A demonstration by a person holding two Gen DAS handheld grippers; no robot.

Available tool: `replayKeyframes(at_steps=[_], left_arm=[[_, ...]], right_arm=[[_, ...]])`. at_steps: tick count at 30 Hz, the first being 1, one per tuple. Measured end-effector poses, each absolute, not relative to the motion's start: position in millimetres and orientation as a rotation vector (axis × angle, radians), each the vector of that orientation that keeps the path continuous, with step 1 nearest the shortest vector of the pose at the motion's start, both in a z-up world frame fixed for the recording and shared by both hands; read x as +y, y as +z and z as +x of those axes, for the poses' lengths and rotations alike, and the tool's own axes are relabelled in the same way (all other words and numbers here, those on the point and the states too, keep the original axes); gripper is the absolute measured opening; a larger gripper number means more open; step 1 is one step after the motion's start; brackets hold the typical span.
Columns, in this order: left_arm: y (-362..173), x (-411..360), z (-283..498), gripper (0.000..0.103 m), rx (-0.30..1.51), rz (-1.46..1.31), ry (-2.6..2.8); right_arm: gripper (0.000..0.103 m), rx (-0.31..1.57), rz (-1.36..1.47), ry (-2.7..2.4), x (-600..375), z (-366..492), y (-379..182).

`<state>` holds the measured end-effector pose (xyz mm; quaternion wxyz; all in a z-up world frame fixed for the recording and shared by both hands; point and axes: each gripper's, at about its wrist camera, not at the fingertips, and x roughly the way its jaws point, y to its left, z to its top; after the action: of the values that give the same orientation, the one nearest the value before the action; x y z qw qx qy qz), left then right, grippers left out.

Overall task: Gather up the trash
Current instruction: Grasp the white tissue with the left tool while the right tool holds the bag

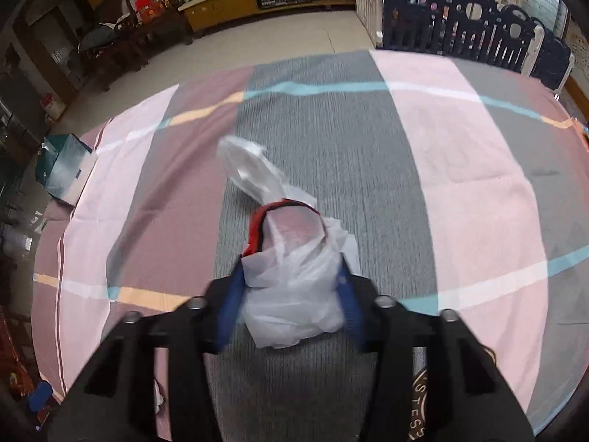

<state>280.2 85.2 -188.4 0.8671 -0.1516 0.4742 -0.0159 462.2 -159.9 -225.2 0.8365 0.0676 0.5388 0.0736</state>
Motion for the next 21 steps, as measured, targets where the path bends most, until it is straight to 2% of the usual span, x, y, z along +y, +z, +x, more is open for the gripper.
replayKeyframes(at_steps=[1,3,10,11,12,14,17,21], left_arm=[[-190.4,73.7,284.4,0.078,0.998,-0.291,-0.056],[-194.8,53.5,293.3,0.078,1.011,-0.247,-0.088],[-224.9,1.5,338.4,0.078,1.091,-0.212,-0.166],[-230.6,-4.6,342.1,0.067,1.102,-0.192,-0.161],[-236.3,-9.6,344.9,0.043,1.112,-0.176,-0.158],[-240.0,-12.8,343.3,0.028,1.105,-0.147,-0.135],[-230.8,-7.1,333.2,0.022,1.074,-0.183,-0.181],[-193.9,-2.5,296.3,0.022,1.009,-0.217,-0.224]], right_arm=[[0.027,1.128,0.16,0.174,-161.5,455.2,-226.4],[0.024,1.116,0.199,0.213,-171.0,435.2,-221.3],[0.023,1.038,0.348,0.327,-227.6,308.6,-184.1],[0.023,1.026,0.366,0.327,-235.3,291.3,-179.9],[0.023,1.011,0.383,0.328,-243.6,271.4,-174.8],[0.023,0.981,0.402,0.323,-256.5,239.2,-163.1],[0.023,0.947,0.392,0.261,-270.5,192.9,-150.5],[0.024,0.934,0.408,0.199,-284.0,148.4,-143.8]])
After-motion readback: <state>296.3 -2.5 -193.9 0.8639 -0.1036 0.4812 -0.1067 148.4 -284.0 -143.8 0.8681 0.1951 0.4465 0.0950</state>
